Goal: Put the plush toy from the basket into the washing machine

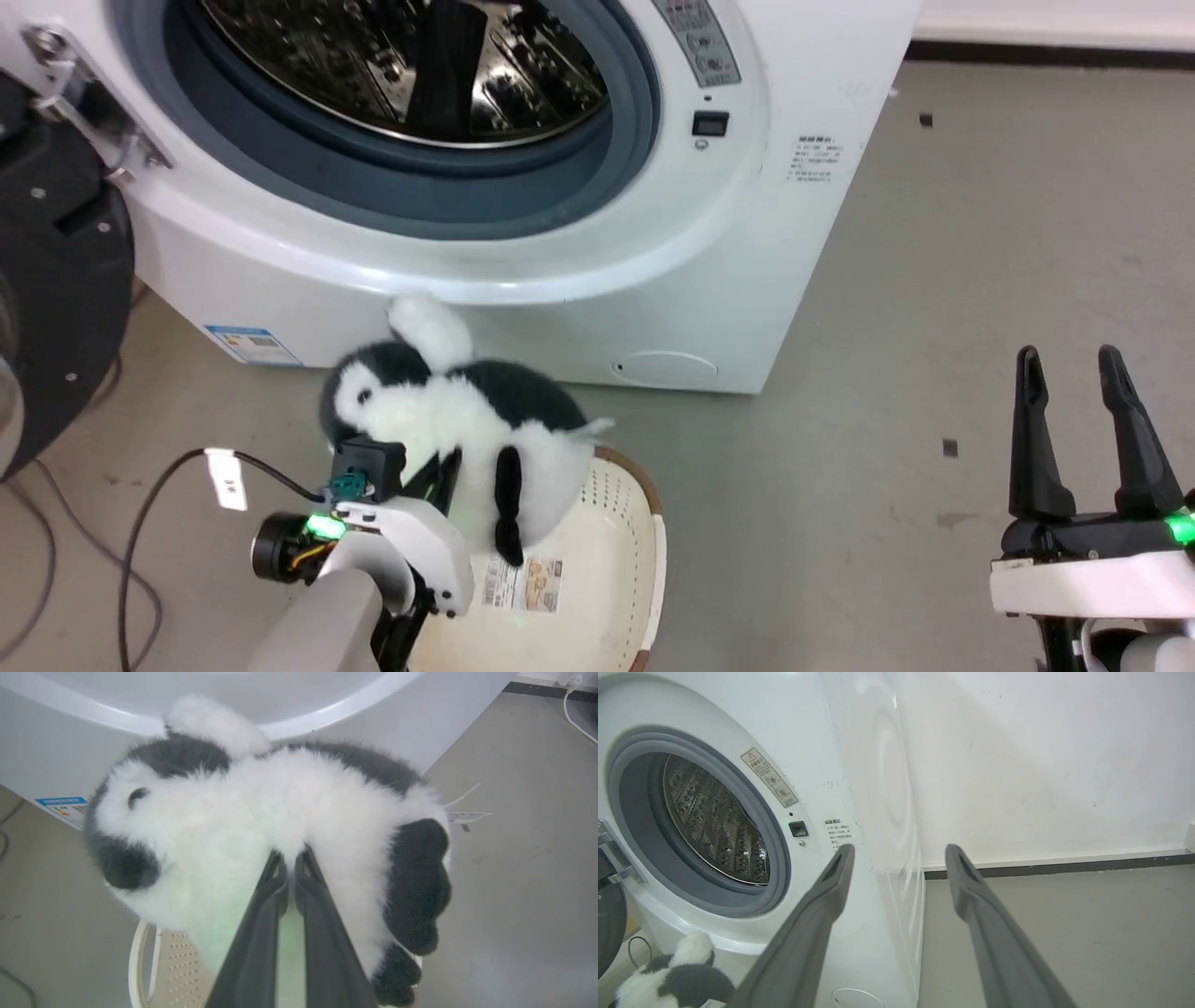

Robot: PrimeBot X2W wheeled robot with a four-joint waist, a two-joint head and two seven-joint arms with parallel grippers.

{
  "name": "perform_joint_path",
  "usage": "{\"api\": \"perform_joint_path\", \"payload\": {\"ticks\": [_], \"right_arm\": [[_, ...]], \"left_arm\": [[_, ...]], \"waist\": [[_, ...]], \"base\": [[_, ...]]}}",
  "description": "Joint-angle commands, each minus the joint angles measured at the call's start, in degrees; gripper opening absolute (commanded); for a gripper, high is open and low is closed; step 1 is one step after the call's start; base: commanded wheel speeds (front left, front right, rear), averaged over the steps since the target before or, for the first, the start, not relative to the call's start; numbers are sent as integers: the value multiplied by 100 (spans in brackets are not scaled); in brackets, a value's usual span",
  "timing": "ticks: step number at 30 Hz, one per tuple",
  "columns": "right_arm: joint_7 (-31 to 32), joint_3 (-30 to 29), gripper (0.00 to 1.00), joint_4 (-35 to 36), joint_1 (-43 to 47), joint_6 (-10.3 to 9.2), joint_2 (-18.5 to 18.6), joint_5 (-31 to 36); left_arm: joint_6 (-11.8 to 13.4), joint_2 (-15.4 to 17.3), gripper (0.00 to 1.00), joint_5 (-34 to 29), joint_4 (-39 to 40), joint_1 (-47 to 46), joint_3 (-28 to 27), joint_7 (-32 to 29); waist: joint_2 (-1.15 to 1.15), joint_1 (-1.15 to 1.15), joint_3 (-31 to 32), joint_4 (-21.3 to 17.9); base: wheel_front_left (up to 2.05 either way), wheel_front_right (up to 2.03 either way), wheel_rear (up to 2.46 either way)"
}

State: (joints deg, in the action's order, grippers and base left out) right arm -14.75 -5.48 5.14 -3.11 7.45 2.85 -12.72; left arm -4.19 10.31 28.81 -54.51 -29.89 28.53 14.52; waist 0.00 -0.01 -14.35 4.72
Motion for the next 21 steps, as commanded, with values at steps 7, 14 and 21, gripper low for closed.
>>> {"api": "perform_joint_path", "payload": {"ticks": [7,14,21], "right_arm": [[-25,26,100,23,116,3,3,-81],[-25,77,100,130,28,3,3,-97],[-25,106,100,248,-326,3,3,-124]], "left_arm": [[262,162,0,-255,1166,314,-610,47],[390,268,0,-412,1820,15,-1293,47],[388,445,0,-530,1925,-808,-1924,47]], "waist": [[0,1,175,-18],[0,1,-97,-186],[0,1,-779,-500]], "base": [[0,0,0],[0,0,0],[0,0,0]]}}
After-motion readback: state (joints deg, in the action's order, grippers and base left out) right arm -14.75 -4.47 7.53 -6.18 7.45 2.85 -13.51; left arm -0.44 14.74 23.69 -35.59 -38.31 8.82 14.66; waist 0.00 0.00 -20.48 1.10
